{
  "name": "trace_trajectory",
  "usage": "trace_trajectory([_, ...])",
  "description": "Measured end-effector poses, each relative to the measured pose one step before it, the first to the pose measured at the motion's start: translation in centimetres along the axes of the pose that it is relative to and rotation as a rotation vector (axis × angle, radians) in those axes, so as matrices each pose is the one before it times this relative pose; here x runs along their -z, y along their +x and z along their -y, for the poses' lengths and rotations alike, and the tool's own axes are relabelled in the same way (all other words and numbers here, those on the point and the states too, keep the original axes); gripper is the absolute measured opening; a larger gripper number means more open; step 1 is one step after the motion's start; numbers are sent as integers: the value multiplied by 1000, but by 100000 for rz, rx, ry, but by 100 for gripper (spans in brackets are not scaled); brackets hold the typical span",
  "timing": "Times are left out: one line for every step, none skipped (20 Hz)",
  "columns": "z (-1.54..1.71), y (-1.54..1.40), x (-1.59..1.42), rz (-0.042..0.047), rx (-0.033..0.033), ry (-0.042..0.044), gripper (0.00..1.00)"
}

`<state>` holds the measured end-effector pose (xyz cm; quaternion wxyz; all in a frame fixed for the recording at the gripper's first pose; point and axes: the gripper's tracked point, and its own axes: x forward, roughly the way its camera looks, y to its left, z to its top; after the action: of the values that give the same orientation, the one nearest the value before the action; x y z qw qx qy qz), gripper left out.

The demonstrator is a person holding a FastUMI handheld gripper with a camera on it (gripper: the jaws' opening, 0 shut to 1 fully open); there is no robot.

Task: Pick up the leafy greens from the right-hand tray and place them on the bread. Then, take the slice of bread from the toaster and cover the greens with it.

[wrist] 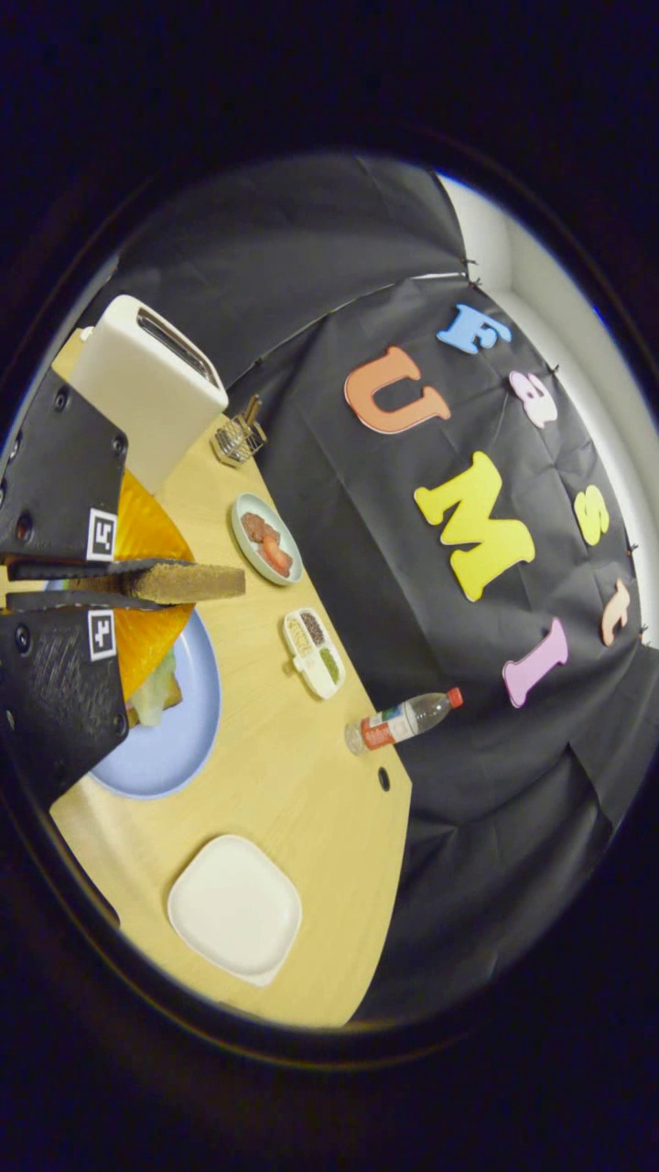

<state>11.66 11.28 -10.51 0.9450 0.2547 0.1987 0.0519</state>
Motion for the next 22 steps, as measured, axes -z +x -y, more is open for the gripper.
trace_trajectory([764,-122,330,-1428,752,882,5])
trace_trajectory([787,115,521,-1217,900,762,9])
trace_trajectory([761,143,132,-568,985,550,10])
trace_trajectory([851,92,242,-1177,1245,328,10])
trace_trajectory([481,211,260,-1119,270,804,15])
trace_trajectory([713,-115,372,-2146,1798,646,17])
trace_trajectory([666,575,423,-1911,890,652,20])
trace_trajectory([450,107,386,-1736,429,683,27])
trace_trajectory([214,154,392,-1971,-130,343,28])
trace_trajectory([115,-51,582,-1608,69,-221,38])
trace_trajectory([114,-28,373,-1190,-202,-768,48])
trace_trajectory([-335,-393,99,117,-1265,-1247,57])
trace_trajectory([24,-137,-46,546,556,-2154,67])
trace_trajectory([-86,-449,-350,1742,278,-2802,76])
trace_trajectory([195,-143,-353,1524,1642,-2547,82])
trace_trajectory([6,-660,-349,1839,335,-2125,87])
trace_trajectory([-74,-245,-469,1878,159,-1609,91])
trace_trajectory([-53,-418,-421,1890,380,-1823,95])
trace_trajectory([102,-349,-472,2068,713,-1765,95])
trace_trajectory([60,-398,-812,2367,823,-1834,95])
trace_trajectory([-10,-408,-688,2297,561,-1946,96])
trace_trajectory([-149,-212,-503,2436,448,-2253,96])
